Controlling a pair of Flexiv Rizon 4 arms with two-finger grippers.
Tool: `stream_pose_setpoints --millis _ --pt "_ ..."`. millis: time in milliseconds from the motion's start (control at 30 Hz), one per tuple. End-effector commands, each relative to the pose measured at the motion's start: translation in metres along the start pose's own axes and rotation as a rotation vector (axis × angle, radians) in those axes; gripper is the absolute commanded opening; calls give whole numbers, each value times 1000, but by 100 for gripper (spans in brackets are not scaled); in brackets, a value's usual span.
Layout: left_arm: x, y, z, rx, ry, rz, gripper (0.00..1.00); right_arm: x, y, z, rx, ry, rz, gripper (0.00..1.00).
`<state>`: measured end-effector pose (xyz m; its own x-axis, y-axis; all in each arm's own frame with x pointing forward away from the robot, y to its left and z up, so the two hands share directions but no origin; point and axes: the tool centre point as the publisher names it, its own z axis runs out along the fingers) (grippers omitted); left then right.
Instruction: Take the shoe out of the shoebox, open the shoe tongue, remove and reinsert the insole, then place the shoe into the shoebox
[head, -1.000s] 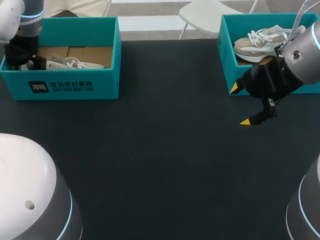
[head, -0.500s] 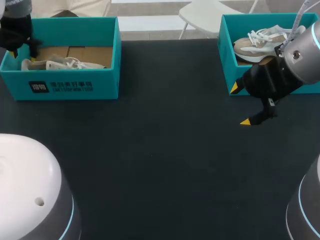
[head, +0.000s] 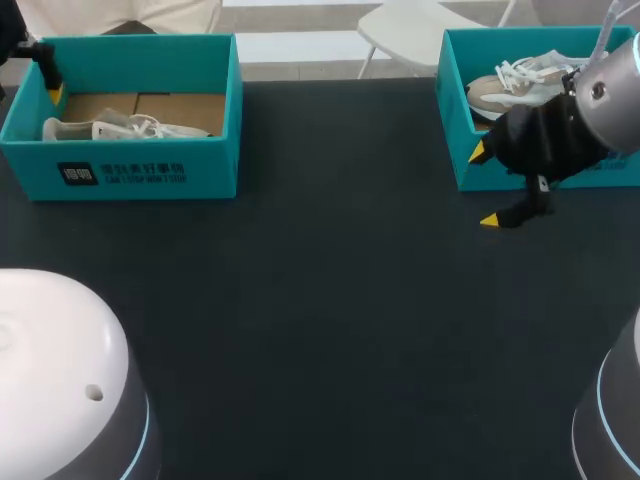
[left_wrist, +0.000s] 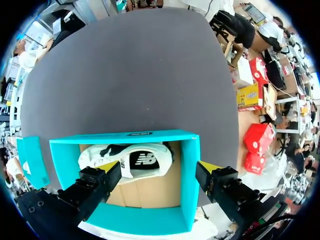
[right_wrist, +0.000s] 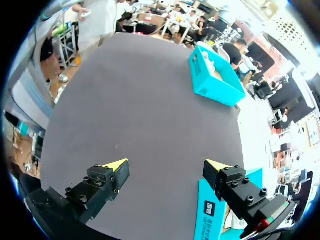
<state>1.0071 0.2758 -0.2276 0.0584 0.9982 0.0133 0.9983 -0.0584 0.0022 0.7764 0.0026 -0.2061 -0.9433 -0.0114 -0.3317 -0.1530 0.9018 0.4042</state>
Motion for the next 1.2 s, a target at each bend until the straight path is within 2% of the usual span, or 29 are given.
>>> stream_pose_setpoints --millis 33,133,200,233,867,1000,1200 --pt "-2 0 -1 0 6 0 100 -53 -1 2 77 -167 426 100" --pt "-2 0 -1 0 6 0 100 -87 -6 -2 62 -294 633 100" --pt "-2 0 -1 0 6 0 100 -116 -8 -8 100 -404 726 100" --pt "-2 0 -1 0 6 0 100 -124 -10 -9 106 -433 747 100" --pt "-2 0 -1 0 6 0 100 -124 -10 -9 106 -433 747 100" --pt "-2 0 -1 0 6 0 100 -159 -27 -7 170 -502 1019 100" --pt "-2 0 -1 0 6 0 100 -199 -53 -6 219 -491 1223 100"
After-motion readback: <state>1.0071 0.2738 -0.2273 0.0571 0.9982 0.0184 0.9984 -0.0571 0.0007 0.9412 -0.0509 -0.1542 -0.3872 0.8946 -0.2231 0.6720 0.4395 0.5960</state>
